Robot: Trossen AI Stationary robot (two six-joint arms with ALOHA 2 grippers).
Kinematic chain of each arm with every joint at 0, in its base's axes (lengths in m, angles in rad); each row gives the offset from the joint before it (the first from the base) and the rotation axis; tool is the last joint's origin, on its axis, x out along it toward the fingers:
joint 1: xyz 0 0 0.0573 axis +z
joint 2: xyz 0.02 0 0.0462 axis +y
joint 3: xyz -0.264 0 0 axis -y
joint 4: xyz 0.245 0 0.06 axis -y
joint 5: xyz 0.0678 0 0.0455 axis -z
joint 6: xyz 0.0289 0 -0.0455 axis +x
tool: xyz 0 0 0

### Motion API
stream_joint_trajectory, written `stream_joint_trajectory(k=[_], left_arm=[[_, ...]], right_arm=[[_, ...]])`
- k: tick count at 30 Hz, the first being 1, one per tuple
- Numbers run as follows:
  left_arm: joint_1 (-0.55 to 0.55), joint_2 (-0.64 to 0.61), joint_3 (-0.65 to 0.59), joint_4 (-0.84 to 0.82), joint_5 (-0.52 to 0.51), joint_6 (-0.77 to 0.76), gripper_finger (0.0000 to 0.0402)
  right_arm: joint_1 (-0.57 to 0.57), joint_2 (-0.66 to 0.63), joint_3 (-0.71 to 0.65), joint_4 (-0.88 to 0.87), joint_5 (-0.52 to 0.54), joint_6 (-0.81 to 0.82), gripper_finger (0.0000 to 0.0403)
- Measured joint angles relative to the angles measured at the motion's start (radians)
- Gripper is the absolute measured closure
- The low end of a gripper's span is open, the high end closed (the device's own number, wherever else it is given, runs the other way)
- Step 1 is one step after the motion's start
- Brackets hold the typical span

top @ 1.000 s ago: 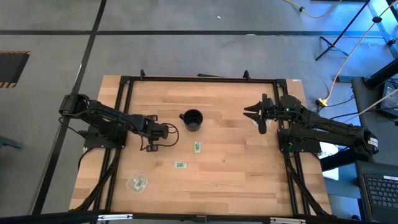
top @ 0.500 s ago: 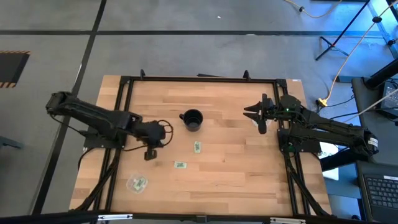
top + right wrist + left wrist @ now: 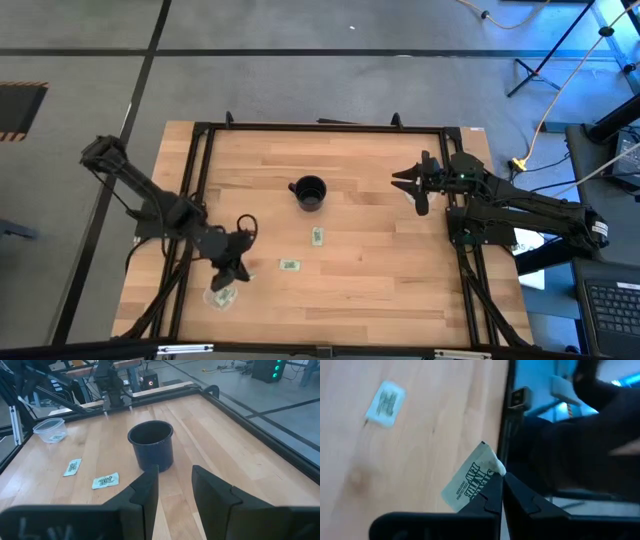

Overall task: Pick and place Stevia / Truvia into bins
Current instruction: Put the stevia packet into the square transparent container

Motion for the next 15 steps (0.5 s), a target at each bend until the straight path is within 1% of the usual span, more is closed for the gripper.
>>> stream_joint_trajectory(k=[3,7,11,13,15], left_arm=[[-0.077,0.036,0.000,0.017,-0.046,-0.130,0.0398],[-0.174,0.107,0.000,0.087,-0.056,-0.321,0.0398],[-0.264,0.192,0.001,0.175,-0.068,-0.465,0.0399],[-0.295,0.230,0.001,0.163,-0.089,-0.537,0.0398],[-0.312,0.265,0.001,0.101,-0.096,-0.601,0.0398]], right_arm=[[0.000,0.000,0.000,-0.004,0.000,0.000,0.0281],[0.000,0.000,0.000,-0.009,0.000,0.000,0.0281],[0.000,0.000,0.000,-0.011,0.000,0.004,0.0281],[0.000,0.000,0.000,-0.011,0.000,0.024,0.0281],[0.000,0.000,0.000,-0.011,-0.001,0.034,0.0281]])
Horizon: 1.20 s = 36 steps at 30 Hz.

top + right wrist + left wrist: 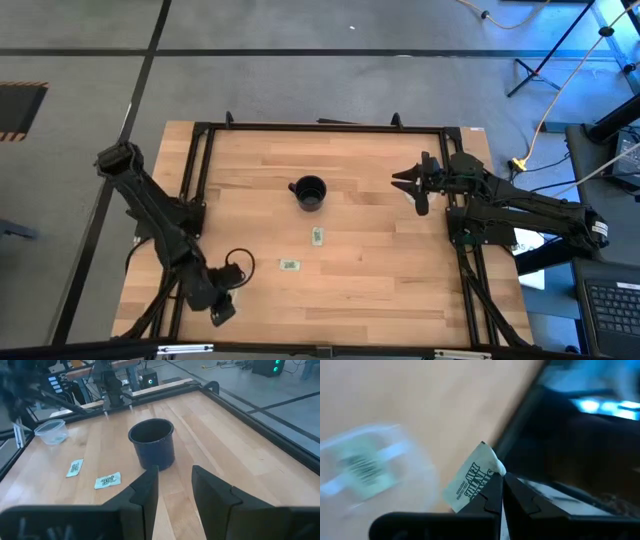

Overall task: Pick and place Stevia / Truvia into bins
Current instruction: Put the stevia packet into the square transparent container

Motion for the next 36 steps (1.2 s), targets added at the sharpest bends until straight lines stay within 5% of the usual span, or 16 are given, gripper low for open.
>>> stream_joint_trajectory(k=[9,26,36], left_arm=[[-0.025,0.002,0.000,-0.014,-0.015,0.012,0.0398],[-0.023,-0.018,-0.014,-0.295,-0.081,-0.116,0.0397],[-0.023,-0.018,-0.025,-0.295,-0.063,-0.131,0.0347]], right_arm=[[0.000,0.000,0.000,0.000,-0.009,0.068,0.0281],[0.000,0.000,0.000,0.000,-0.011,0.064,0.0281],[0.000,0.000,0.000,-0.002,-0.011,0.064,0.0281]])
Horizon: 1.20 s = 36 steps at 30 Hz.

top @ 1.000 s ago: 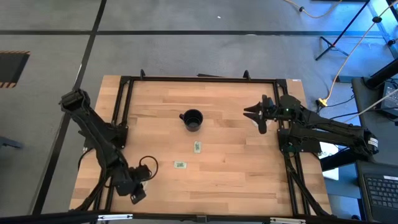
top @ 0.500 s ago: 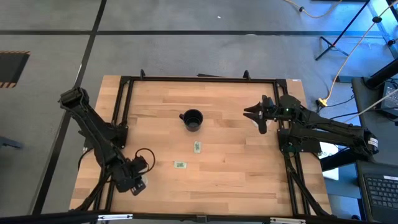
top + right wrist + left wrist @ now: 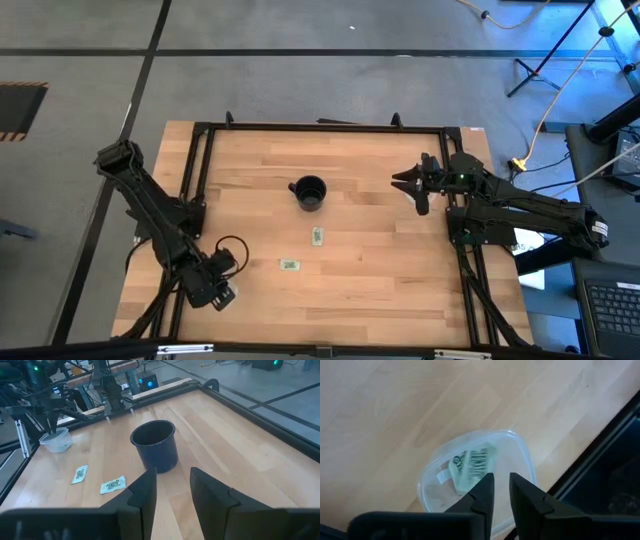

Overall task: Pick and place Stevia / Truvia into bins
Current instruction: Put the stevia packet into the square transparent container

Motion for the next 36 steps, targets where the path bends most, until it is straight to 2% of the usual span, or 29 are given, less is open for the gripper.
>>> stream_joint_trajectory(k=[4,9,15,17,20,24,28,36], left_arm=[[0.000,-0.012,0.000,0.017,0.004,0.058,0.0335],[0.000,-0.048,0.027,0.016,-0.042,0.090,0.0340],[0.019,-0.101,0.045,0.029,-0.230,0.201,0.0346],[0.049,-0.105,0.045,0.045,-0.292,0.280,0.0347],[0.124,-0.095,0.045,0.104,-0.322,0.434,0.0341],[0.247,-0.054,0.045,0.202,-0.303,0.674,0.0322],[0.343,-0.005,0.045,0.227,-0.215,0.896,0.0302],[0.493,0.118,0.045,0.251,-0.098,1.000,0.0291]], right_arm=[[0.000,0.000,0.000,0.000,0.000,0.000,0.0281],[0.000,0.000,0.000,-0.001,0.000,0.000,0.0281],[0.000,0.000,0.000,-0.001,0.000,0.000,0.0281],[0.000,0.000,0.000,-0.001,0.000,0.000,0.0281],[0.000,0.000,0.000,-0.001,0.000,0.000,0.0281],[0.000,0.000,0.000,-0.001,0.000,0.000,0.0281],[0.000,0.000,0.000,-0.001,0.000,0.000,0.0281],[0.000,0.000,0.000,-0.002,0.000,-0.005,0.0281]])
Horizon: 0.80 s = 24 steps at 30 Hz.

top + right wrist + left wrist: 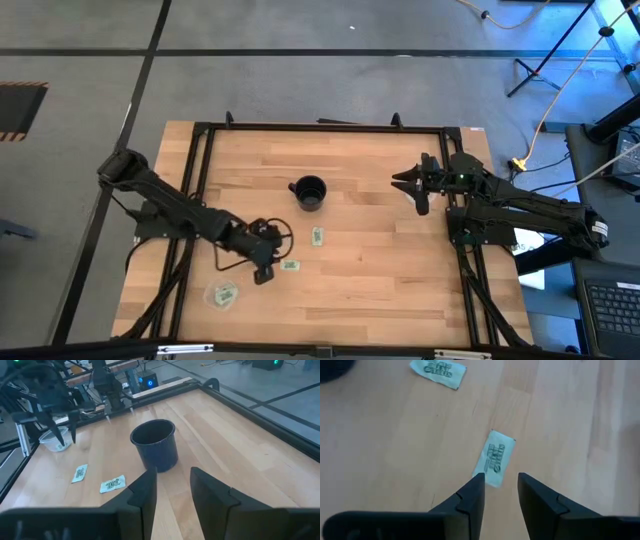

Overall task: Pick and place Stevia / Truvia into bins
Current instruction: Put the stevia packet into the square transparent container

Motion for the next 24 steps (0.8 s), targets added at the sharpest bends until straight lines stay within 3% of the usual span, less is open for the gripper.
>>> stream_joint_trajectory(k=[6,11,16,24], left_arm=[[0.064,0.124,0.000,0.116,0.085,0.170,0.0296],[0.091,0.196,0.000,0.118,0.142,0.217,0.0297],[0.091,0.242,0.000,0.101,0.148,0.303,0.0298],[0.085,0.270,0.004,0.108,0.148,0.311,0.0298]], right_arm=[[0.000,0.000,0.000,-0.006,0.000,-0.025,0.0281],[0.000,0.000,0.000,-0.040,0.000,-0.042,0.0281],[0.000,0.000,0.000,-0.052,0.000,-0.045,0.0281],[0.000,0.000,0.000,-0.052,0.001,-0.046,0.0281]])
